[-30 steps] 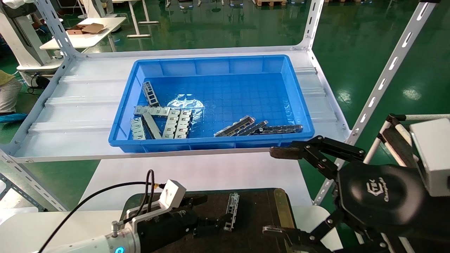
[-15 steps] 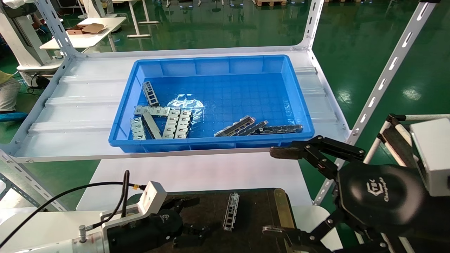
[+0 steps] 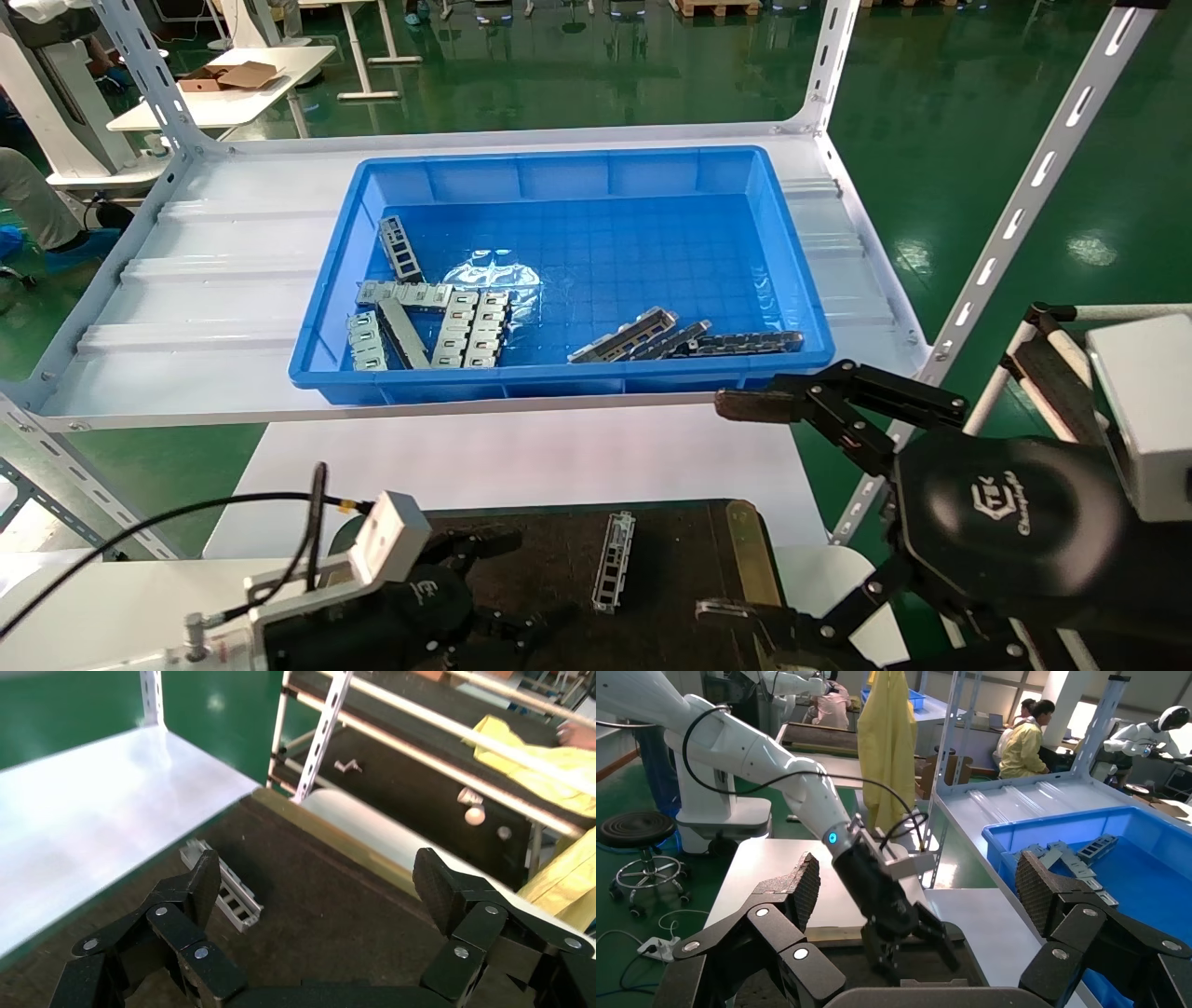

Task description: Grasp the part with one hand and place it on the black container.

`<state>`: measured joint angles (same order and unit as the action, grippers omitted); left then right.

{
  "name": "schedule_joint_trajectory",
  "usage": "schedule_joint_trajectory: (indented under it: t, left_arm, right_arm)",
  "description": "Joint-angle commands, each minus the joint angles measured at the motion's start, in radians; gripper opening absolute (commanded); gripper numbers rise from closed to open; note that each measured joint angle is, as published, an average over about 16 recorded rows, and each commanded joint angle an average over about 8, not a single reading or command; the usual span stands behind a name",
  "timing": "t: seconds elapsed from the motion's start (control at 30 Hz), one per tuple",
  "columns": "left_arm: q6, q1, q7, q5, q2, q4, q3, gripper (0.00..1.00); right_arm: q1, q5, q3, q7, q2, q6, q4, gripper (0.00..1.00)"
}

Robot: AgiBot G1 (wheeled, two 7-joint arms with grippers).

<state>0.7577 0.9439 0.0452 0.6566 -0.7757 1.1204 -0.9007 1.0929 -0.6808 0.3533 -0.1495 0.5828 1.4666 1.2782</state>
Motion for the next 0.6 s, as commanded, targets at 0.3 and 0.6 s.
schedule_joint_trajectory:
  t: [0.3,0.6]
  left_arm:
    - [-0.015,0.034,0.016,0.053,-0.038,-0.020,-0.039,1.00]
    - [0.015,0.051,0.057,0.043,0.043,0.060,-0.033,1.00]
  right_arm:
    - [0.000,0.000,0.000,0.000,0.000,0.000,0.000,1.00]
    - [0.000,0.000,0.000,0.000,0.000,0.000,0.000,1.00]
